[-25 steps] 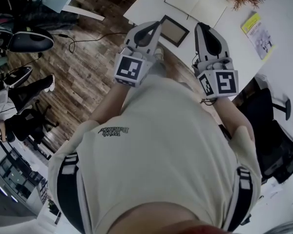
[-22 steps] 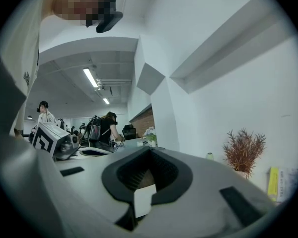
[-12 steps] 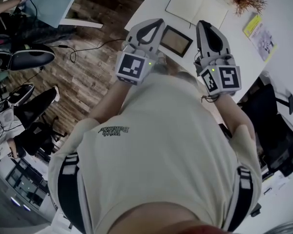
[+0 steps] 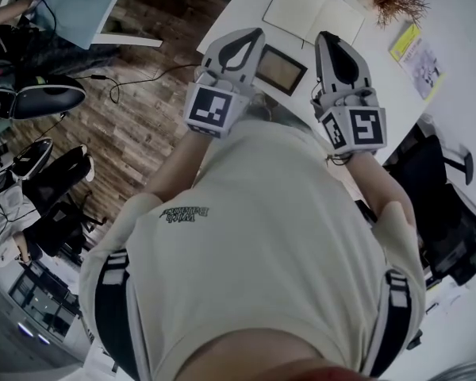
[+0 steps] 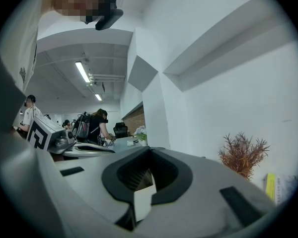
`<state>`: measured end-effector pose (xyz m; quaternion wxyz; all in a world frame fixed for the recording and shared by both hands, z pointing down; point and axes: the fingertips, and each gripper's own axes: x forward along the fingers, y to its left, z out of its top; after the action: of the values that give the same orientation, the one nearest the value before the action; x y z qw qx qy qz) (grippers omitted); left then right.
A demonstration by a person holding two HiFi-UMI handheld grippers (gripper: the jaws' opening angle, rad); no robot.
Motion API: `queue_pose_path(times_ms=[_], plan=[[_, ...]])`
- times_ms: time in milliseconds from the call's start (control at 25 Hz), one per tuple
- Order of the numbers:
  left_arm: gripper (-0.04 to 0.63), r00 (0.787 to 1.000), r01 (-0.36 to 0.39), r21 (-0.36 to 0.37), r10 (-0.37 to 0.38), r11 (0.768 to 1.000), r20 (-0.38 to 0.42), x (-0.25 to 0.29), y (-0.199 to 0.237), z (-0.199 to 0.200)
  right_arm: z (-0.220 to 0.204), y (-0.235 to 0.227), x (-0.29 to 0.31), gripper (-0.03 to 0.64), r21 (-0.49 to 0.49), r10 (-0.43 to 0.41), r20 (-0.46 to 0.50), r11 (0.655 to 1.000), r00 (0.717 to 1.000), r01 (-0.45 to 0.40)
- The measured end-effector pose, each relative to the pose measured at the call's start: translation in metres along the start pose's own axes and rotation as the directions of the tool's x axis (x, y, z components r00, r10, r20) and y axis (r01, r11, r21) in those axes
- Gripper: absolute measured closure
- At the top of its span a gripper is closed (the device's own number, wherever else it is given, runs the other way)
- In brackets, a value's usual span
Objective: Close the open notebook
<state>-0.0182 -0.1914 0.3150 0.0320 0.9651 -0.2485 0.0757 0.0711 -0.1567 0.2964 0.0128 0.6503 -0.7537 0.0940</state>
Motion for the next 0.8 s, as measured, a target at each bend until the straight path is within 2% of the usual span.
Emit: queue_pose_path(times_ms=[320, 800], plan=[[0.584, 0.999, -0.033, -0.002, 0.033, 0.999, -0.01, 0.007, 0.001, -0.003, -0.007, -0.011, 0.003, 0.614, 0.02, 0.018, -0.026, 1.0, 0.999, -0.017], [0.584, 0.997, -0.068, 0.003, 0.068, 0.998, -0.02, 0.022, 0.015, -0.013, -0.007, -0.016, 0.029, 0.612, -0.047, 0.045, -0.041, 0.998, 0.998, -0.047]])
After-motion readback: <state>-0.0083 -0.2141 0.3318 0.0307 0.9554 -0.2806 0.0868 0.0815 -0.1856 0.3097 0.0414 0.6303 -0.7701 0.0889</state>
